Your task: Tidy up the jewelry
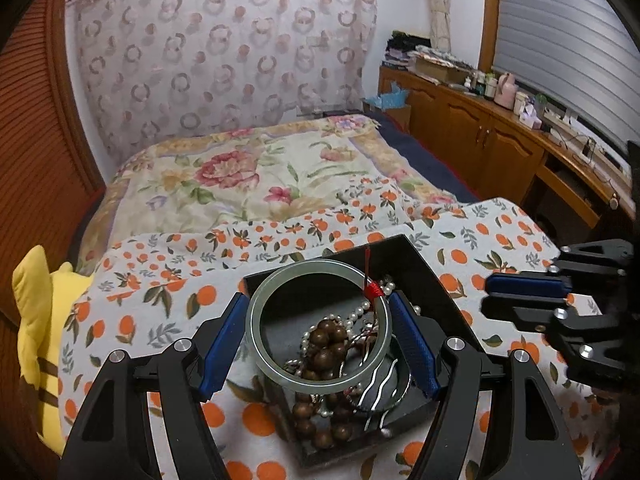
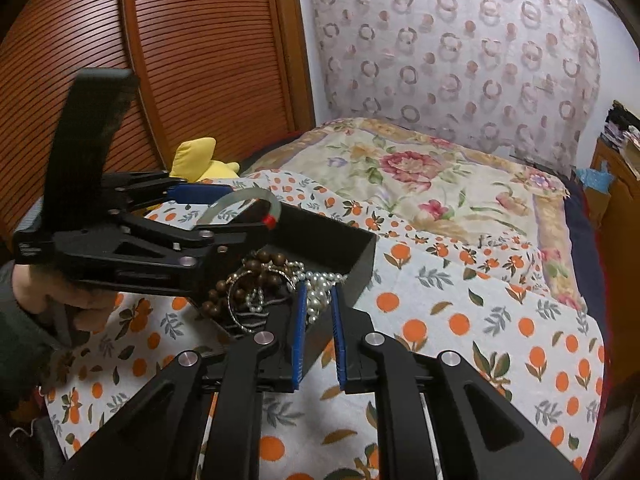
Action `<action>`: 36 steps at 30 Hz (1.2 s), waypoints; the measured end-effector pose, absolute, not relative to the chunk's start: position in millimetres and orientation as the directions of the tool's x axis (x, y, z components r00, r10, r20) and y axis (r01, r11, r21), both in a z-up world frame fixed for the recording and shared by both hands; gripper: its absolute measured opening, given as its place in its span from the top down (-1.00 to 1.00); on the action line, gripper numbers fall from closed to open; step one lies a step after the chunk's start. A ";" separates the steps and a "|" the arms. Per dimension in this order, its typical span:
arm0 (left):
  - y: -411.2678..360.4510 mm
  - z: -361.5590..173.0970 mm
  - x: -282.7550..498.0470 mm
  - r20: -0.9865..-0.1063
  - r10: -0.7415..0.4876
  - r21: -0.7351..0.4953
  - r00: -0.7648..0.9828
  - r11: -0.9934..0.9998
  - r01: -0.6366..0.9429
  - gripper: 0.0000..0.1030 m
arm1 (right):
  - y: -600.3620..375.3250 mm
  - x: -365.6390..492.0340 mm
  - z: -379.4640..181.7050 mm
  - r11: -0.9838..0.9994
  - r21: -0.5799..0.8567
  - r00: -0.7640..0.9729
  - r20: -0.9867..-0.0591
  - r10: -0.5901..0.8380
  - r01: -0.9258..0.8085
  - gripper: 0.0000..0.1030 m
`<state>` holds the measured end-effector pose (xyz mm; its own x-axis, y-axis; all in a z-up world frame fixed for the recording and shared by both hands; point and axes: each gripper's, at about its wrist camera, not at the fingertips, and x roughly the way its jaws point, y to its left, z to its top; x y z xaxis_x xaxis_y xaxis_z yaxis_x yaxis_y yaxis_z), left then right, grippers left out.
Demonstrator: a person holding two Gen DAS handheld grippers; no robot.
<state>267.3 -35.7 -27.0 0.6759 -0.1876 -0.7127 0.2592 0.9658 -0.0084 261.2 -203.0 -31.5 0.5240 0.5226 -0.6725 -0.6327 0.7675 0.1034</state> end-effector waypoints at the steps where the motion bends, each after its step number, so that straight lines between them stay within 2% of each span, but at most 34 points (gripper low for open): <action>1: -36.8 -28.8 268.7 -0.716 -0.188 -0.008 0.672 0.965 0.261 -0.34 | -204.7 259.9 -31.0 0.768 0.106 0.524 -0.671 0.524 -0.632 0.72; 10: -40.6 -37.8 275.5 -0.735 -0.188 -0.008 0.652 0.963 0.269 -0.35 | -209.6 249.5 -35.8 0.774 0.098 0.522 -0.684 0.509 -0.626 0.63; 13: -37.3 -33.5 268.4 -0.723 -0.194 -0.014 0.663 0.964 0.266 -0.50 | -209.7 244.6 -38.1 0.773 0.100 0.518 -0.688 0.508 -0.626 0.63; 22: -12.3 -23.0 230.4 -0.708 -0.190 -0.033 0.680 0.971 0.238 -0.54 | -205.2 213.6 -44.2 0.757 0.104 0.490 -0.704 0.514 -0.645 0.63; 25: -0.6 -29.1 213.0 -0.716 -0.177 -0.031 0.675 0.975 0.222 -0.59 | -197.6 199.0 -52.1 0.739 0.106 0.464 -0.717 0.520 -0.665 0.55; 33: 22.5 -59.3 176.4 -0.764 -0.162 -0.054 0.625 0.981 0.187 -0.60 | -181.1 166.3 -74.3 0.693 0.115 0.392 -0.754 0.527 -0.711 0.54; 35: 24.5 -66.0 169.6 -0.773 -0.161 -0.056 0.614 0.981 0.187 -0.60 | -178.2 159.6 -77.7 0.688 0.120 0.378 -0.762 0.526 -0.716 0.49; 36: 24.6 -69.7 164.9 -0.779 -0.160 -0.053 0.607 0.980 0.191 -0.60 | -176.7 155.8 -79.1 0.685 0.121 0.372 -0.765 0.525 -0.718 0.37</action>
